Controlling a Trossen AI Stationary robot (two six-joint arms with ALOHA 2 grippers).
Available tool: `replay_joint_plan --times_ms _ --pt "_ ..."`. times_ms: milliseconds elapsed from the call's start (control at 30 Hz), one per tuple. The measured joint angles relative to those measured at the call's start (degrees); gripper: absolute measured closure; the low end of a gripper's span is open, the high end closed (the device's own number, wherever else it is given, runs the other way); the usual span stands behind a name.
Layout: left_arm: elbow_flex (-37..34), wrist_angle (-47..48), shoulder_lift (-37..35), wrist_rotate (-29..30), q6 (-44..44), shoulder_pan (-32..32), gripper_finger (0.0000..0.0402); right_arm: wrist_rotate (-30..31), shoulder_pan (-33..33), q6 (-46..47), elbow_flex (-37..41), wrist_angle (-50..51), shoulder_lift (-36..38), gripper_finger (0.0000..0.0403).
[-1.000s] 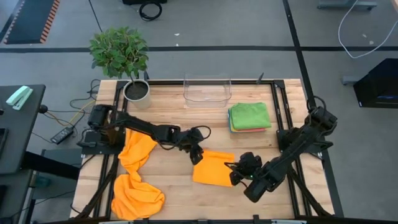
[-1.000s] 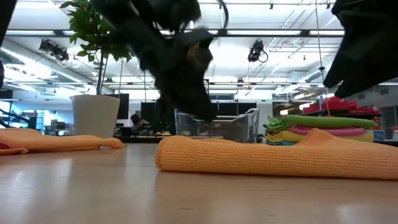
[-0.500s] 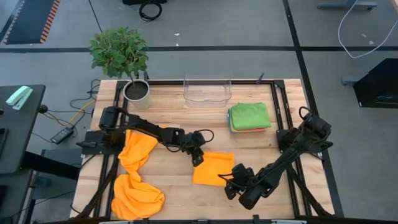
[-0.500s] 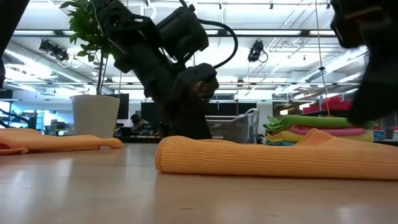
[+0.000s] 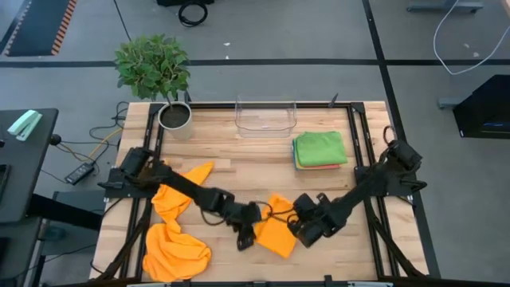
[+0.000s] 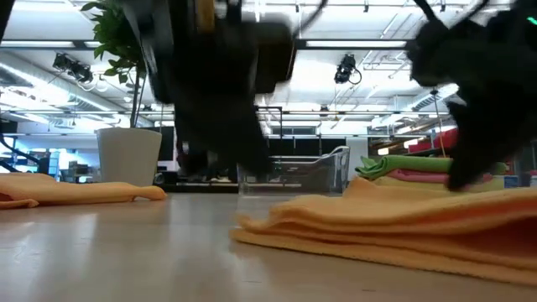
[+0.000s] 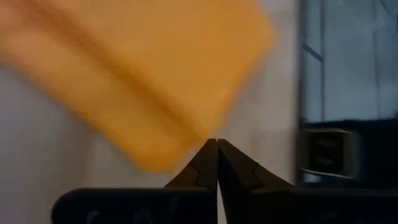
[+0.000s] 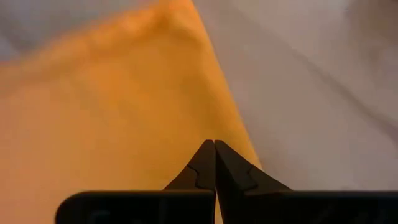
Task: Fold microfiber towels
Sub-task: Fold the top right orange towel
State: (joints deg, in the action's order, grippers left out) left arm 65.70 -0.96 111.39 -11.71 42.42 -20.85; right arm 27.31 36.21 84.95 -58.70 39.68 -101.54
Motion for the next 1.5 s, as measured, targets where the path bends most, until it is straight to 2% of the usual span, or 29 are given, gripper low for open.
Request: replay_joint_plan --times_ms 67,267,400,567,633,733,833,933,1100,1500 --pt "3.13 2.99 -0.54 0.87 -0.83 -0.71 0.0382 0.23 -0.67 -2.09 -0.11 0.27 3.44 0.0398" --pt "12.83 15.21 -1.83 13.50 -5.63 0.03 0.0395 0.46 3.27 -0.57 -0.14 -0.96 13.04 0.0399" --pt "13.79 14.73 -1.18 14.14 -5.34 2.15 0.0382 4.11 9.15 4.17 -0.17 -0.64 14.17 0.0399" --pt "13.69 13.63 0.01 14.56 -8.01 6.15 0.0316 10.49 15.65 14.47 -0.13 -0.39 13.54 0.0399" --pt "13.91 9.57 1.79 14.65 -7.92 7.51 0.0282 12.23 17.50 16.88 -0.12 -0.44 13.38 0.0399" --pt "13.76 8.53 4.80 13.59 -1.22 8.77 0.0235 13.55 19.37 19.25 0.03 -0.19 13.11 0.0399" --pt "13.69 9.92 6.80 8.28 8.20 9.99 0.0199 13.63 20.28 20.97 0.07 0.16 13.07 0.0399" --pt "13.70 10.30 7.76 5.04 11.01 10.38 0.0177 13.80 20.61 21.51 0.09 0.30 13.07 0.0397" --pt "13.71 11.23 8.38 5.24 11.17 9.42 0.0171 14.06 20.60 21.51 0.10 0.55 13.05 0.0396" --pt "13.76 11.64 9.51 7.57 12.47 6.57 0.0201 15.00 20.42 21.13 0.11 2.08 13.05 0.0395"
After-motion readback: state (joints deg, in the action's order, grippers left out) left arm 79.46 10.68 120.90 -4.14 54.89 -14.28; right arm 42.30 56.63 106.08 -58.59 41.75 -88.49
